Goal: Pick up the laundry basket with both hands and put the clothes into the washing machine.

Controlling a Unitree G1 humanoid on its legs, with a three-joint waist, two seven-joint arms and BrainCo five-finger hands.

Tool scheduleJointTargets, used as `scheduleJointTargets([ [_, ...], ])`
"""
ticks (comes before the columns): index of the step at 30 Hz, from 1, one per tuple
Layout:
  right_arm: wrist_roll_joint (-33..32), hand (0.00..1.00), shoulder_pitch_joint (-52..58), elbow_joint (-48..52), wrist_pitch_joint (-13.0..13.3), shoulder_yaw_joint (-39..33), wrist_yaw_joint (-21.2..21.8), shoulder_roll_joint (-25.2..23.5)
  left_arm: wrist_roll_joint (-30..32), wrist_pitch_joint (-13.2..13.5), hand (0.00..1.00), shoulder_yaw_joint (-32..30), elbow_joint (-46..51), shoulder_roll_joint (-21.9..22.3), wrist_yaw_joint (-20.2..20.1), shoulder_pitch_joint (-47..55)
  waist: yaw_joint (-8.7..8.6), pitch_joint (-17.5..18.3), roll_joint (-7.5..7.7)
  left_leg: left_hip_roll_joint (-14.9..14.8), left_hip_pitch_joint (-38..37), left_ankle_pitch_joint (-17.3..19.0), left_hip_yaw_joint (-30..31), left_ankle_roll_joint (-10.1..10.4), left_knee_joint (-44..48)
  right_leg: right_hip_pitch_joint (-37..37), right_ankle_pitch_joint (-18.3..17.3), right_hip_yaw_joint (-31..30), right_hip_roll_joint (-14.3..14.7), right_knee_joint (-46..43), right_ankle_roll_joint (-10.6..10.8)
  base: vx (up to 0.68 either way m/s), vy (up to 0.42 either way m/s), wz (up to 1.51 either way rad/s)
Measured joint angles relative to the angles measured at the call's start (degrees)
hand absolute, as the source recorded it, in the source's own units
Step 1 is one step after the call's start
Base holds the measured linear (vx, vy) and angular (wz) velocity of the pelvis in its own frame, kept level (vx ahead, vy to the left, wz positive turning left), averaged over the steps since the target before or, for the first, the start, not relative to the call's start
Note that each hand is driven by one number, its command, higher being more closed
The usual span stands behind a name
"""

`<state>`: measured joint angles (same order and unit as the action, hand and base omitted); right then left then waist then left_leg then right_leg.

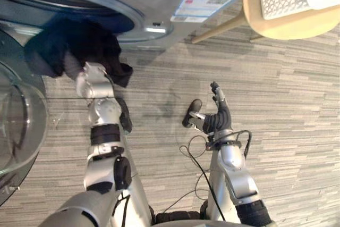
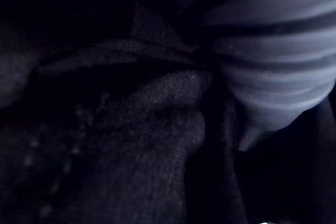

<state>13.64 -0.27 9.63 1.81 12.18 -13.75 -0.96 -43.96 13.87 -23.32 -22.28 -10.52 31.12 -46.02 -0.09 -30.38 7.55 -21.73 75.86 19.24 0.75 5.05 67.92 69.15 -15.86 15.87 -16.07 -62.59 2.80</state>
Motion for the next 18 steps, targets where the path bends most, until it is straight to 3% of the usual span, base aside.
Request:
scheduleJointTargets([
  [5,-0.03,0.0,2.18,0.74,0.3,1.26,1.92,0.27,-0.52,0.44,1.0,2.03,2.69,-2.72,0.52,-4.88,-0.76,0.01,0.01,-0.05,3.25,0.0,0.76,0.01,1.21,2.61,-0.04,0.28,-0.06,-1.04,-0.26,-0.04,-0.01,-0.04],
  [10,0.01,0.0,2.22,0.73,0.28,1.71,2.84,0.2,0.93,0.48,1.0,12.71,13.95,-2.71,1.34,-4.22,-0.76,0.01,0.01,0.18,4.05,-0.01,0.95,0.01,1.59,3.53,-0.31,0.2,-0.32,-1.79,-0.69,-0.02,-0.011,0.01],
  [13,0.1,0.0,2.21,0.73,-0.28,1.16,2.89,0.11,3.9,0.53,1.0,19.27,22.28,0.28,-0.92,0.22,-0.73,0.02,-0.01,0.63,3.4,-0.01,0.64,0.01,1.52,3.46,-0.47,-0.15,-0.83,-2.21,-0.88,-0.03,-0.03,0.06],
  [18,0.53,0.0,2.22,0.73,-1.29,-0.55,3.98,0.17,5.01,0.46,1.0,22.65,25.27,7.15,-3.67,8.87,-0.38,0.15,-0.02,0.48,0.24,-0.01,-1.17,-0.01,0.28,2.31,-0.46,-1.76,-0.62,-1.7,-0.88,-0.03,-0.037,-0.01],
])
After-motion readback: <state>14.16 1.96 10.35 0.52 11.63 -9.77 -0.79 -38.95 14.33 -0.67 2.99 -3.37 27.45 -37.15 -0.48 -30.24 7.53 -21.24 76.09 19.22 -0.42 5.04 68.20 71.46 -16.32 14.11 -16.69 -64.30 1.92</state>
